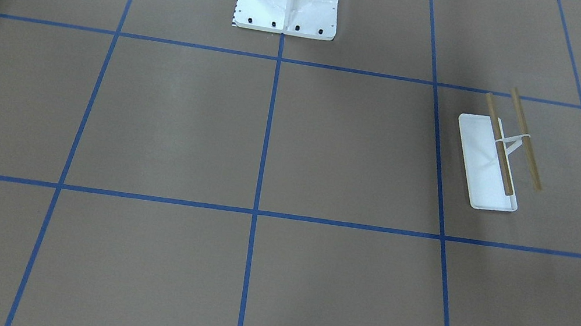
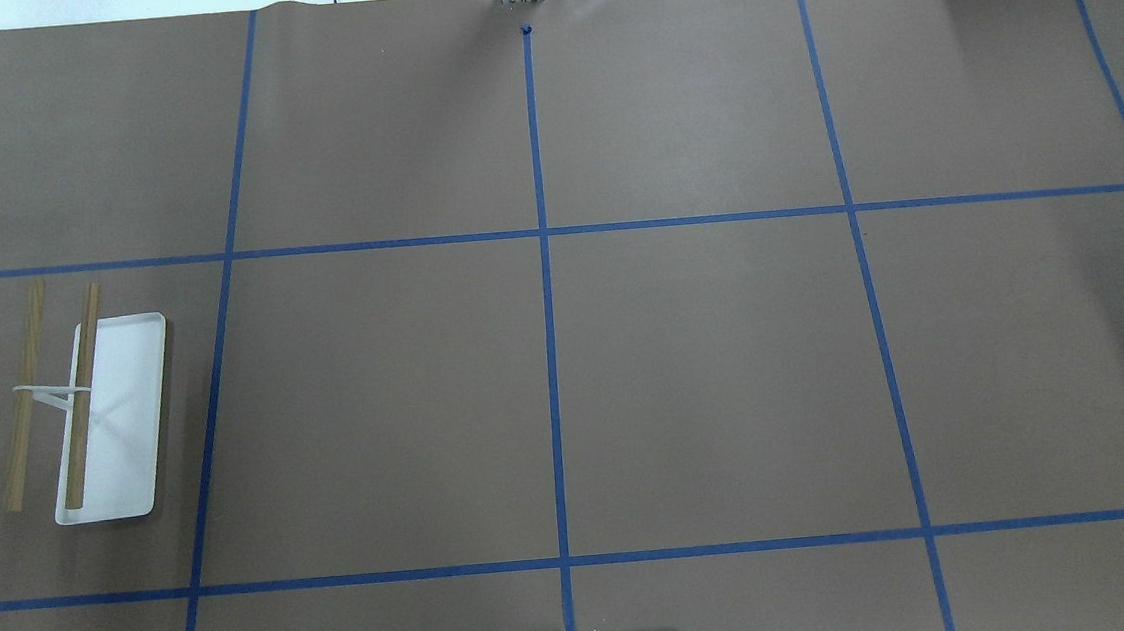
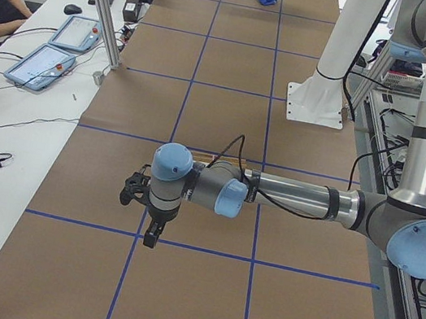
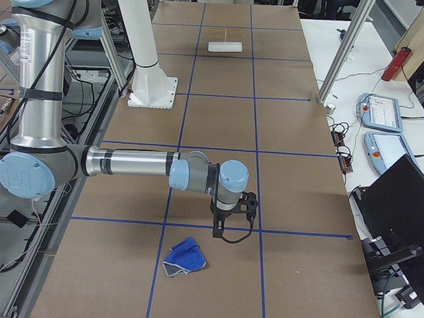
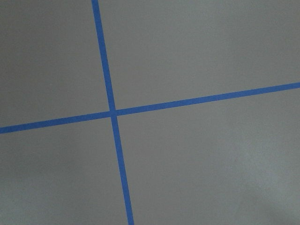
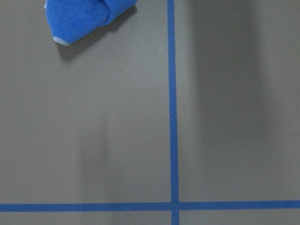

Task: Hang towel on rack

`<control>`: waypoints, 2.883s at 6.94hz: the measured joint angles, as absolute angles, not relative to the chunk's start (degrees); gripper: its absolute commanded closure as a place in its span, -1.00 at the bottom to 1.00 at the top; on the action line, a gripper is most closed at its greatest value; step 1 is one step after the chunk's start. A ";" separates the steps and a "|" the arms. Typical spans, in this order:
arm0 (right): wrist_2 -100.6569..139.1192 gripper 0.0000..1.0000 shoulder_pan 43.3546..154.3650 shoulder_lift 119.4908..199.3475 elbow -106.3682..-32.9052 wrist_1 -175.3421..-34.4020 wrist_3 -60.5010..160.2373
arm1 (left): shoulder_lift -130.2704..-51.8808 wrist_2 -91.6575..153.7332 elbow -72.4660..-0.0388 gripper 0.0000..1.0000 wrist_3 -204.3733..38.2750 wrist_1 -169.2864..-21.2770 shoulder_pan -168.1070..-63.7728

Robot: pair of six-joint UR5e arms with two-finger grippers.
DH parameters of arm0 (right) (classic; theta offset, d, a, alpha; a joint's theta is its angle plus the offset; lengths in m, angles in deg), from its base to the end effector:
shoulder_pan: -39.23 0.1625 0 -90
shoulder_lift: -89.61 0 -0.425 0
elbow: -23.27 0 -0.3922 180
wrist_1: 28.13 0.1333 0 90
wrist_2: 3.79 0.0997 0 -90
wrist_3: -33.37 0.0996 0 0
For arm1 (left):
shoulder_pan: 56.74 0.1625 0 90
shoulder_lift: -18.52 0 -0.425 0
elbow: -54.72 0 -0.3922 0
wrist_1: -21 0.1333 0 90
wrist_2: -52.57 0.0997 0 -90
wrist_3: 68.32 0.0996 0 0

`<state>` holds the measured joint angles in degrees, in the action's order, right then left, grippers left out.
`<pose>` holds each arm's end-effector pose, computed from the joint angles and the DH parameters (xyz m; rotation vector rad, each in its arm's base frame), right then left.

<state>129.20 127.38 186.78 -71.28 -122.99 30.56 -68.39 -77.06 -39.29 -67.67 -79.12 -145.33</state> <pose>0.0515 -0.4300 0.6873 -0.1181 -0.7502 -0.0284 -0.0579 -0.4834 0.6368 0.1804 0.6909 0.1010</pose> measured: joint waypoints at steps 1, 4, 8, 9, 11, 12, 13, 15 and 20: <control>130.12 -1.00 127.37 187.27 -67.25 -118.30 29.63 | -68.26 -77.17 -39.30 -0.97 -67.53 -79.25 -145.34; 131.74 -1.00 127.27 188.48 -55.75 -105.51 29.16 | -68.22 -77.39 -39.25 -0.97 -67.60 -79.53 -145.29; 133.50 -1.00 125.81 187.97 -48.76 -99.74 29.06 | -68.34 -77.34 -39.13 -0.97 -67.62 -79.55 -145.31; 133.60 -0.95 125.31 187.79 -47.99 -99.44 29.06 | -68.35 -77.33 -39.13 -0.97 -67.62 -79.55 -145.31; 133.66 0.71 124.83 187.64 -47.55 -99.23 29.10 | -68.42 -77.35 -39.12 -0.97 -67.62 -79.55 -145.26; 133.64 1.00 124.79 187.62 -47.45 -99.16 29.14 | -68.51 -77.37 -39.11 -0.97 -67.62 -79.55 -145.26; 133.52 1.00 124.76 187.61 -47.32 -98.96 29.09 | -68.66 -77.35 -39.09 -0.97 -67.61 -79.55 -145.25; 133.37 1.00 124.69 187.43 -47.46 -98.08 29.10 | -69.10 -77.32 -39.07 -0.97 -67.63 -79.55 -145.25; 139.86 1.00 130.20 180.85 -57.28 -98.11 30.14 | -69.69 -77.59 -39.44 -0.97 -68.69 -79.86 -145.27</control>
